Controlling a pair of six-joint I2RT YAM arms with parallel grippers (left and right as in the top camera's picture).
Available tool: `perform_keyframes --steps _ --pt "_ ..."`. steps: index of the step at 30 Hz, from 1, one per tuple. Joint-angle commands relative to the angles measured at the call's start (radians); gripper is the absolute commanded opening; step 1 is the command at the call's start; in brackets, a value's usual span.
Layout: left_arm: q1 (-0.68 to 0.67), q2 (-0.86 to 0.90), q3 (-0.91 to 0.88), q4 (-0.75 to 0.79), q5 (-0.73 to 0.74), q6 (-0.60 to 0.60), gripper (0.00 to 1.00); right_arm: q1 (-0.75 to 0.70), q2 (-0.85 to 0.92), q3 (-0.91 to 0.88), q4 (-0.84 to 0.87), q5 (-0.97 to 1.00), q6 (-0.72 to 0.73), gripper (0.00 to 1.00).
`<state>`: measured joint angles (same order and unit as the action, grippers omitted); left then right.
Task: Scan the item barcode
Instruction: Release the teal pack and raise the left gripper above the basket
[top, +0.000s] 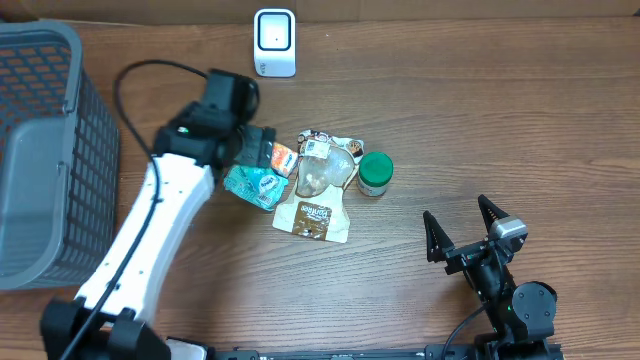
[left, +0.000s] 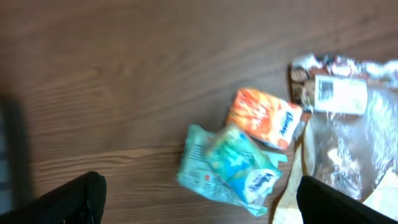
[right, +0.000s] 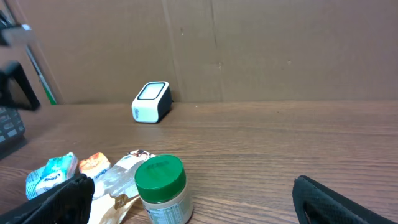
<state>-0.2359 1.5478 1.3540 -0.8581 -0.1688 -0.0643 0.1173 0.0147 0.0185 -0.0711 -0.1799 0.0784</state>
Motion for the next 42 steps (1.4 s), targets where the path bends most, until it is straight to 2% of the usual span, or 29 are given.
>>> perform_keyframes --steps 1,4,9,19,42 --pt "0.069 -0.007 0.018 -0.032 0.025 0.027 1.0 -0.006 -0.012 -0.01 0.006 -0.005 -0.001 1.0" --pt "0.151 -0.007 0.018 -0.051 0.099 0.031 1.0 -0.006 -0.012 -0.01 0.006 -0.005 -0.001 1.0" --pt "0.278 -0.007 0.018 -0.053 0.269 0.113 0.99 -0.006 -0.012 -0.01 0.005 -0.005 -0.001 1.0" --pt "0.416 -0.007 0.018 -0.07 0.278 0.172 1.0 -0.006 -0.012 -0.01 0.005 -0.005 -0.001 1.0" --pt "0.426 -0.005 0.017 -0.079 0.29 0.176 1.0 -0.006 -0.012 -0.01 0.006 -0.005 -0.001 1.0"
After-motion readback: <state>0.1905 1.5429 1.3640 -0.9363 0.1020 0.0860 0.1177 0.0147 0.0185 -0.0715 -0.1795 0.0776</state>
